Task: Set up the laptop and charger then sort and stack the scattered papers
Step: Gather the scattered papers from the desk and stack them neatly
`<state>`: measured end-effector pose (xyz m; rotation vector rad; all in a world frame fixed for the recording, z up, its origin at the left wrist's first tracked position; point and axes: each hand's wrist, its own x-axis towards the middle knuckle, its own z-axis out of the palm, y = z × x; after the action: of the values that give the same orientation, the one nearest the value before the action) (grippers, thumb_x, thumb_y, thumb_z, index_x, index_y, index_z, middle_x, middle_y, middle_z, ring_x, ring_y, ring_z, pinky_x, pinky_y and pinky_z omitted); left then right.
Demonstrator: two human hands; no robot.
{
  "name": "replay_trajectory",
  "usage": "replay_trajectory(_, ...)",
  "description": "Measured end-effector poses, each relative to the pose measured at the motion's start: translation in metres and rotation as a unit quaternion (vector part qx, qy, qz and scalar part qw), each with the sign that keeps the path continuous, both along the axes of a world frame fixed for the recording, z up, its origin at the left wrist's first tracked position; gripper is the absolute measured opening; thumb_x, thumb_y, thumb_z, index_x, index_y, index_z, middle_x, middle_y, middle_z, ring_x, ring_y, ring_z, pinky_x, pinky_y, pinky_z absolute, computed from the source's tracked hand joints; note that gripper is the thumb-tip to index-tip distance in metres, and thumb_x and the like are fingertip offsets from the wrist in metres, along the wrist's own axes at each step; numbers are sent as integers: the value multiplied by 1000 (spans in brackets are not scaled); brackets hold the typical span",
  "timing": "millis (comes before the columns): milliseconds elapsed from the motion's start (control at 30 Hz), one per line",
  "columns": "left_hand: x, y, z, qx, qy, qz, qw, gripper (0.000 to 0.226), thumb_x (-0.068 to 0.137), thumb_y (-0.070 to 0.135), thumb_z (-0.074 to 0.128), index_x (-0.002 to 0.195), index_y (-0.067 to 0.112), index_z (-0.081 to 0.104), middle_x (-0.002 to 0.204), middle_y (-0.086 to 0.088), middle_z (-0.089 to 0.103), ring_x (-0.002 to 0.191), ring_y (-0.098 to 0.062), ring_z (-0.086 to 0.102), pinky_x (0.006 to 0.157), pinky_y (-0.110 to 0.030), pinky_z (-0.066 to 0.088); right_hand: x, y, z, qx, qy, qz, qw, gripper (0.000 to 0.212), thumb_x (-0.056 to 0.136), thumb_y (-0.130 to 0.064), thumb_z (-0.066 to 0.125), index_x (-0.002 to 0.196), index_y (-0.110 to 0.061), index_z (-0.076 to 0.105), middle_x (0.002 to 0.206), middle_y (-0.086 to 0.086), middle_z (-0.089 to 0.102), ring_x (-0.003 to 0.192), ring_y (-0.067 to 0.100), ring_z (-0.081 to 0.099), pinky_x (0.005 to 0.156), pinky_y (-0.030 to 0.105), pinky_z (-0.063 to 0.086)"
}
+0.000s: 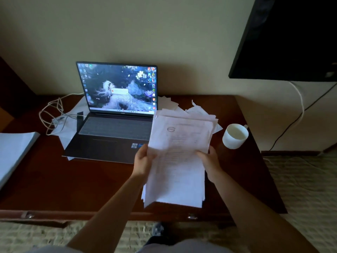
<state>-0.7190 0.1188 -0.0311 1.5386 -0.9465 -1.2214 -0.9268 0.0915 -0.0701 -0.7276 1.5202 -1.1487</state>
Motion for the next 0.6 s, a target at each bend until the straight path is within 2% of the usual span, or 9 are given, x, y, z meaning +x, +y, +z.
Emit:
replay_trajectory(67,2,-10,19,-44,2,39,998,18,79,-8,48,77,9,54,72,-7,53,70,-22,51,63,-35,46,6,-3,24,-67,40,-18,997,27,84,-1,62,109,-10,60,105,4,67,93,17,65,77,29,52)
replay_trajectory(133,2,-18,38,-89,5,62,994,18,78,-6,52,76,12,54,70,-6,53,68,-21,51,63,-36,46,13,-6,53,-151,71,-46,985,19,86,0,57,100,-12,58,98,-1,65,87,8,61,74,18,47)
replay_trajectory(233,0,-22,57,-125,14,73,989,27,79,-10,60,82,16,54,76,-2,58,67,-15,56,58,-25,51,22,-8,81,-231,82,-88,966,22,86,6,51,99,-11,50,88,-10,57,76,-7,55,63,2,38)
replay_trajectory(267,-1,-22,58,-128,11,67,989,28,78,-7,66,87,18,56,82,-2,62,71,-14,60,60,-23,53,24,-9,82,-236,86,-87,964,26,86,6,50,103,-14,48,89,-13,56,75,-12,55,62,1,37)
replay_trajectory(333,0,-19,55,-112,10,61,992,33,74,1,76,96,20,59,93,-3,68,82,-17,66,66,-30,58,25,-7,81,-237,89,-76,965,34,87,5,50,111,-17,45,94,-14,55,78,-18,53,64,2,38)
replay_trajectory(367,0,-17,54,-100,13,65,993,35,72,4,79,97,19,60,95,-4,68,83,-19,67,66,-32,58,25,-6,79,-237,87,-75,965,36,87,6,50,114,-17,45,97,-11,56,82,-15,54,65,4,39)
replay_trajectory(433,-2,-14,56,-89,19,80,993,35,71,6,81,98,14,60,93,-4,68,82,-19,67,60,-26,57,26,-5,81,-242,79,-81,964,38,86,7,49,117,-15,46,102,-6,57,84,-9,55,67,4,41)
replay_trajectory(500,-6,-12,60,-100,31,94,990,32,71,3,80,97,8,62,88,-5,68,78,-18,68,55,-22,56,28,-7,87,-266,74,-88,957,38,84,6,49,111,-20,46,101,-8,57,83,-13,55,68,2,40)
replay_trajectory(600,-11,-14,62,-91,46,110,989,26,71,3,81,92,5,65,83,-5,69,73,-17,69,54,-23,56,35,-10,91,-280,80,-85,953,34,78,-6,49,102,-29,45,97,-18,58,81,-16,54,69,5,40)
